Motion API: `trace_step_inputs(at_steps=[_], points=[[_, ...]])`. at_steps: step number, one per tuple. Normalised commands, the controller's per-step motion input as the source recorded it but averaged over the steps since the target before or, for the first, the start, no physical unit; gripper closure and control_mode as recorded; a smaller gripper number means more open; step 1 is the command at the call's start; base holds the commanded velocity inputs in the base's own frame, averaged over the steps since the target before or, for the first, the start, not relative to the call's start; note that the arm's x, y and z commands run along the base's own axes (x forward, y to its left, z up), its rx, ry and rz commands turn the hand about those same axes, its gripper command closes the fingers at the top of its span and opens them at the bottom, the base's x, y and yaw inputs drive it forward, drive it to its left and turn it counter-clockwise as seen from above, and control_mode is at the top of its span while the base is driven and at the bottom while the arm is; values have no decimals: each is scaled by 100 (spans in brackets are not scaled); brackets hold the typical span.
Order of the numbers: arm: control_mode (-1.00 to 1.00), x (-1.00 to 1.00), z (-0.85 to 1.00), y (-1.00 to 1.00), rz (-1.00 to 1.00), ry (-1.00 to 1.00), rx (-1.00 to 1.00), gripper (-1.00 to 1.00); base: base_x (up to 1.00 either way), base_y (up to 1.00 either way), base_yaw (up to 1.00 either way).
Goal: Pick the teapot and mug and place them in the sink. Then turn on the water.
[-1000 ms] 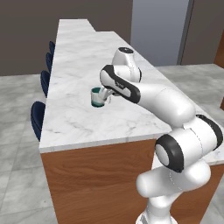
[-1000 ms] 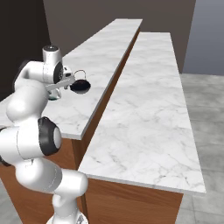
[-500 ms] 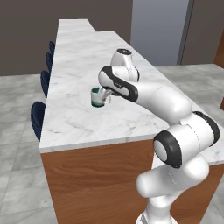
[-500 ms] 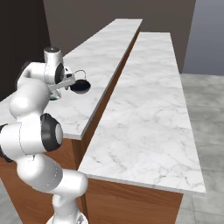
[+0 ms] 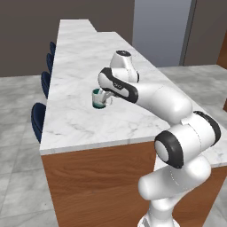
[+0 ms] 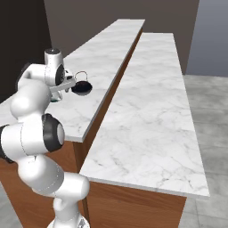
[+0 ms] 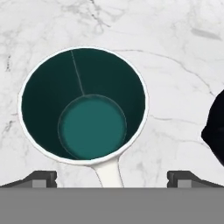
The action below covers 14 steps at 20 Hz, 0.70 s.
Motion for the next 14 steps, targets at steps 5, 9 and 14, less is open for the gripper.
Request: trace_step_inputs(at_steps=[5, 9, 14], points=[[-100, 1, -5, 3, 1, 1, 0, -100, 0, 0, 0], [-100, 0, -8, 5, 1, 1, 0, 100, 0, 0, 0], [-100, 0, 0, 3, 0, 0, 0, 100, 0, 0, 0]])
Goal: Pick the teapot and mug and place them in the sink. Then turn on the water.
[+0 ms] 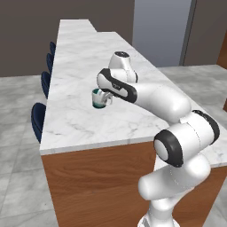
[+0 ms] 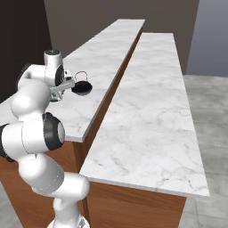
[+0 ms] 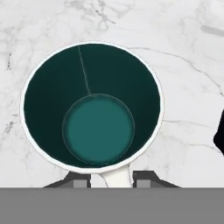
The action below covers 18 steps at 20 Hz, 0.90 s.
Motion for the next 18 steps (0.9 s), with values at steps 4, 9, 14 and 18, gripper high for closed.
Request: trace_step_inputs(at_steps=[4, 9, 14, 18], points=[[-100, 0, 0, 0, 0, 0, 0, 100, 0, 0, 0], [-100, -7, 21, 0, 0, -2, 0, 100, 0, 0, 0], [-100, -61, 77, 3, 0, -8, 0, 100, 0, 0, 0], [-100, -66, 71, 13, -1, 0, 0, 100, 0, 0, 0]])
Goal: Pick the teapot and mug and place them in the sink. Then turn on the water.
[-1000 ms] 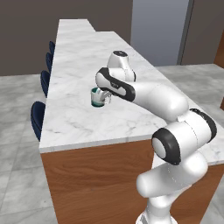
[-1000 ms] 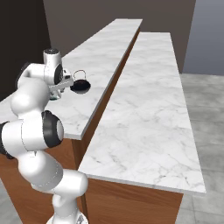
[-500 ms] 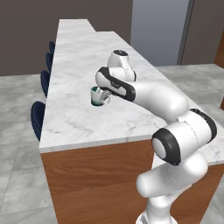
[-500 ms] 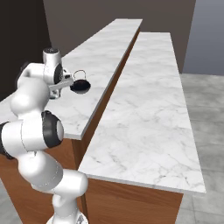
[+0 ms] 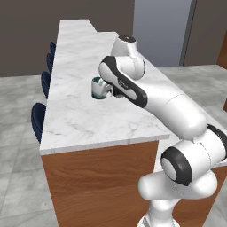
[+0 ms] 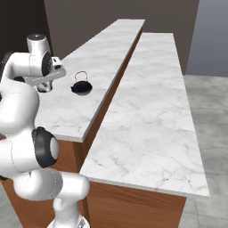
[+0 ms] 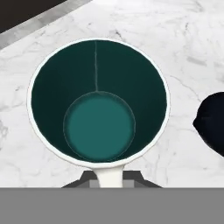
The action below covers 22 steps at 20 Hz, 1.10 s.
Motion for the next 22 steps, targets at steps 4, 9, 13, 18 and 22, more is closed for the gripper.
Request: trace_step_inputs(at_steps=[4, 9, 13, 18, 22], points=[[-100, -59, 60, -23, -13, 0, 0, 100, 0, 0, 0], [-100, -62, 9, -55, -15, 0, 0, 100, 0, 0, 0], [-100, -79, 6, -84, -11, 0, 0, 100, 0, 0, 0], [-100, -68, 7, -85, -13, 0, 0, 100, 0, 0, 0], [-100, -15, 17, -28, -25, 0, -2, 100, 0, 0, 0]])
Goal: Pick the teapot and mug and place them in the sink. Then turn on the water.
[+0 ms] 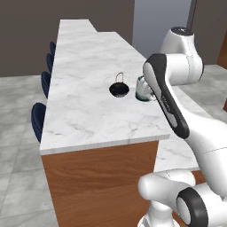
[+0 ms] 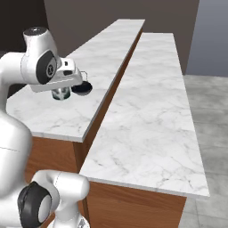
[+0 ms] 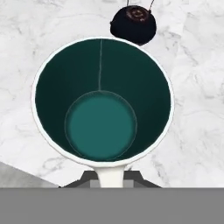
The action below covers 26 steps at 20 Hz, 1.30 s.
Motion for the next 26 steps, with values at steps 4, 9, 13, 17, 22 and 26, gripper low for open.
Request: trace_step_inputs(at_steps=[4, 9, 13, 17, 22, 26], points=[[-100, -2, 7, -13, -36, 0, -8, 100, 0, 0, 0], [-100, -9, 7, -48, -36, 3, -8, 100, 0, 0, 0], [-100, -20, 24, -85, -20, 5, 0, 100, 0, 0, 0], [-100, -22, 5, -66, -14, 1, 0, 100, 0, 0, 0], [-100, -16, 11, -40, -14, 2, 0, 100, 0, 0, 0], [-100, -1, 8, -21, -11, 4, 0, 100, 0, 0, 0]])
